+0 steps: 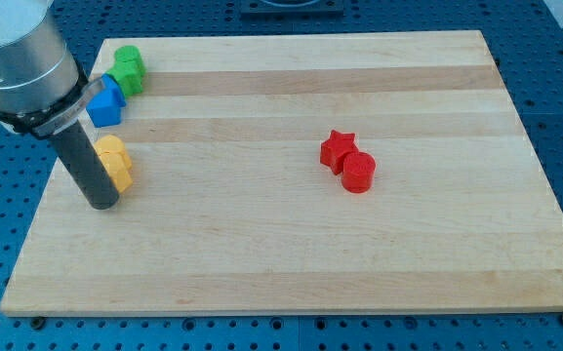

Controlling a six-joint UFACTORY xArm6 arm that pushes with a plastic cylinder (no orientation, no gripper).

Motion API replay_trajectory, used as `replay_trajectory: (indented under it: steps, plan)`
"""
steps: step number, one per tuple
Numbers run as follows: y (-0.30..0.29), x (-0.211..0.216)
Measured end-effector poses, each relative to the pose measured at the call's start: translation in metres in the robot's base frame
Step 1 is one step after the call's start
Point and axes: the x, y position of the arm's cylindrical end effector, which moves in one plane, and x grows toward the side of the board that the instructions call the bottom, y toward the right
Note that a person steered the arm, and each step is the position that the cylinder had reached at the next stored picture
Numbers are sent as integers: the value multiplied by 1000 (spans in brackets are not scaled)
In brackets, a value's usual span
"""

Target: Push the yellow blocks into the blue cube in a line

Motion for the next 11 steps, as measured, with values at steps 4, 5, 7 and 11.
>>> replay_trajectory:
  steps: [4, 5, 7, 11]
  plan:
    - [11, -24]
    - [11, -43]
    - [5, -45]
    - [-28, -38]
